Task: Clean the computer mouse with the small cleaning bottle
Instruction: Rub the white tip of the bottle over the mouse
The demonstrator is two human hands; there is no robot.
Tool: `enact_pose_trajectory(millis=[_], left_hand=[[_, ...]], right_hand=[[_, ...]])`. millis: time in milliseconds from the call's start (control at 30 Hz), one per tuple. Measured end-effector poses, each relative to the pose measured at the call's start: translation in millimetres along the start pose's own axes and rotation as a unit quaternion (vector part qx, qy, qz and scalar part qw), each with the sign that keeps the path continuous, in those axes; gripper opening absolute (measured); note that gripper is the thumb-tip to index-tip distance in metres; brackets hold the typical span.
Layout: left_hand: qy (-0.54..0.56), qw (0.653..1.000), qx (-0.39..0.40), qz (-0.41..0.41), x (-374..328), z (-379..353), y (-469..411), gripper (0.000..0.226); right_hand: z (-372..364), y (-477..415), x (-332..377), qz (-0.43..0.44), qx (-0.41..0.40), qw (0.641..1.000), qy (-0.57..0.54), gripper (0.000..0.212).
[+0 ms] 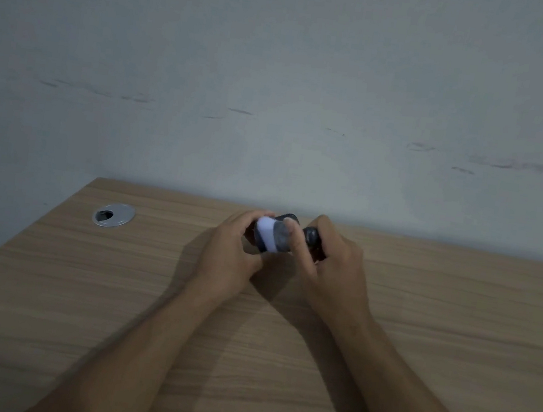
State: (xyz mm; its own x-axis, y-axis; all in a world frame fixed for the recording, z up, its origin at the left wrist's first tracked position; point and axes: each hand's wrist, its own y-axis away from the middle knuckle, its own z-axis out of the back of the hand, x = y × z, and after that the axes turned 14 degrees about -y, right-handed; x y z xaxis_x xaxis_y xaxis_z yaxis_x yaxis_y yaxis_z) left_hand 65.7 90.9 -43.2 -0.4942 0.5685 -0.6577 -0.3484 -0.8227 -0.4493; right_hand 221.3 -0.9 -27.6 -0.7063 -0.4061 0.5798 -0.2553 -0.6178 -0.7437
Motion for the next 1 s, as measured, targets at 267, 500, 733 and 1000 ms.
enact_pose_trajectory(millis=[267,500,733,1000], left_hand=[[0.012,1.0,-0.005,-0.008,-2,3,2,0.058],[-0.007,1.0,0.013,-0.026,-8,5,5,0.063],[-0.051,0.998,-0.02,-0.04,-1,0,1,0.067],[-0.064,0.996,-0.015,-0.061,-7,3,3,0.069]], right_hand=[[9,-4,-17,-0.064,-0.051,0.996,0.045,0.049],[20,-3,-35,-0.138,-0.06,0.988,0.024,0.052],[1,0,-2,0.01,0.023,1.0,-0.016,0.046],[5,-2,-12,-0.023,-0.027,0.999,0.024,0.049]])
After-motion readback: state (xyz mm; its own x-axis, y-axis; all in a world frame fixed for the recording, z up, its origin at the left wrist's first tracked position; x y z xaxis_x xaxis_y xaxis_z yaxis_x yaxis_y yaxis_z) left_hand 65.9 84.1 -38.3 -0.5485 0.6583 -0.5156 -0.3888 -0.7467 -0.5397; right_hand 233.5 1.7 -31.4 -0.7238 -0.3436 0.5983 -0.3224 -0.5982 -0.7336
